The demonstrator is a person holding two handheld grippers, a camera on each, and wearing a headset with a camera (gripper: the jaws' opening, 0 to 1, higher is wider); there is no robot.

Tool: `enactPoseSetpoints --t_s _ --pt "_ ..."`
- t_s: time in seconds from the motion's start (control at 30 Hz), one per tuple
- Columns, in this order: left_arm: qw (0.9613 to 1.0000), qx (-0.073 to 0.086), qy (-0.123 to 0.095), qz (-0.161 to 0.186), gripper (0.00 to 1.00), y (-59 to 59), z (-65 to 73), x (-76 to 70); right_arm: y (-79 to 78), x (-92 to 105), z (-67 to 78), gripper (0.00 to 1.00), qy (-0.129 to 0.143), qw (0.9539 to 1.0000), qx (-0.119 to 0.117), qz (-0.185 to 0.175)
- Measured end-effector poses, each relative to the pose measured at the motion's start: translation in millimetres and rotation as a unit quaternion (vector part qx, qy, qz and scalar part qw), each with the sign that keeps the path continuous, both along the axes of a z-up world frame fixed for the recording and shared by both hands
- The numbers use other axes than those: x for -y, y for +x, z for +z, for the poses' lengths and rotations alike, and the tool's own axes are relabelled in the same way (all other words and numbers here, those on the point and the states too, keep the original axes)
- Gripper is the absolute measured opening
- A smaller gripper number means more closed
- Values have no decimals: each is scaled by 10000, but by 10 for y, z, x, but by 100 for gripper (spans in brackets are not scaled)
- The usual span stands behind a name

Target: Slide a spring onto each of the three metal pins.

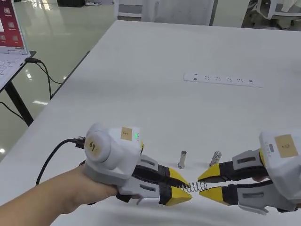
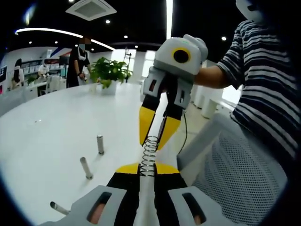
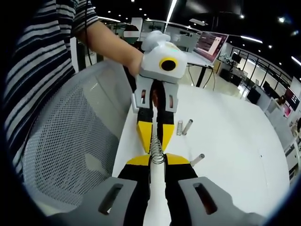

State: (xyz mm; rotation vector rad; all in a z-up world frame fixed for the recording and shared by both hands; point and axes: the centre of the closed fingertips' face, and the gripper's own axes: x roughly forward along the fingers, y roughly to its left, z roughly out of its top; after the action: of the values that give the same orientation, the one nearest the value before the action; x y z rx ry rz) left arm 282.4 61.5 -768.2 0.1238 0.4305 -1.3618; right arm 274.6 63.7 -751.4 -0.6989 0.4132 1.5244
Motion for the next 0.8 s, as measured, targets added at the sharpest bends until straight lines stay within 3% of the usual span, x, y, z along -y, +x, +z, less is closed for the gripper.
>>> enactPoseSetpoints --t_s 0.5,0.8 --pt "10000 30 91 23 3 -11 -37 19 -47 -169 142 7 157 9997 31 197" --pt "9998 87 176 27 4 -22 -70 41 -74 -303 147 7 295 9993 56 234"
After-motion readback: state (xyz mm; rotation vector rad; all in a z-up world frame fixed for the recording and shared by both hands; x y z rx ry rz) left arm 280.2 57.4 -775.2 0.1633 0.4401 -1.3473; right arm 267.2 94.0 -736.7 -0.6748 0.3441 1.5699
